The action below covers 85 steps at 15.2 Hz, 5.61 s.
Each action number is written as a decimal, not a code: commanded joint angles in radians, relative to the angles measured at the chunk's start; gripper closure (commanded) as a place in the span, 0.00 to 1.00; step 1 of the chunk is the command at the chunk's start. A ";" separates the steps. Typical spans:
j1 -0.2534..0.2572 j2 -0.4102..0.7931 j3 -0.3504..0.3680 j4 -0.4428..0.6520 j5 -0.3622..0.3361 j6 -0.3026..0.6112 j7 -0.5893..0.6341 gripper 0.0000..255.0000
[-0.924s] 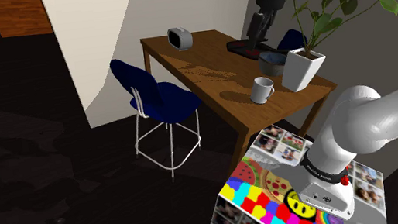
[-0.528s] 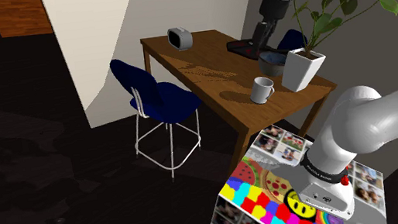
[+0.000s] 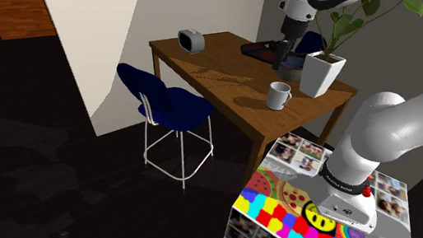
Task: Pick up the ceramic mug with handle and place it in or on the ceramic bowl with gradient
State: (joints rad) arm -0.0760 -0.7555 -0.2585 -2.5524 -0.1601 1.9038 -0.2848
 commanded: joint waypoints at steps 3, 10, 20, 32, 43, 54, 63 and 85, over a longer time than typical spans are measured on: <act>-0.023 0.063 -0.103 -0.028 -0.031 0.090 -0.095 0.00; -0.030 0.242 -0.295 -0.019 -0.040 0.251 -0.277 0.00; 0.010 0.406 -0.414 -0.035 0.013 0.417 -0.394 0.00; 0.017 0.425 -0.422 -0.044 0.022 0.442 -0.402 1.00; 0.004 0.382 -0.400 -0.019 0.004 0.378 -0.381 1.00; -0.016 0.293 -0.348 0.069 -0.015 0.207 -0.344 1.00; -0.019 0.250 -0.313 0.158 -0.014 0.076 -0.326 1.00; 0.018 0.753 -0.626 0.737 0.270 -0.101 -0.752 1.00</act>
State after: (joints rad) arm -0.0533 -0.0662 -0.8578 -1.8703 0.0610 1.8181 -0.9896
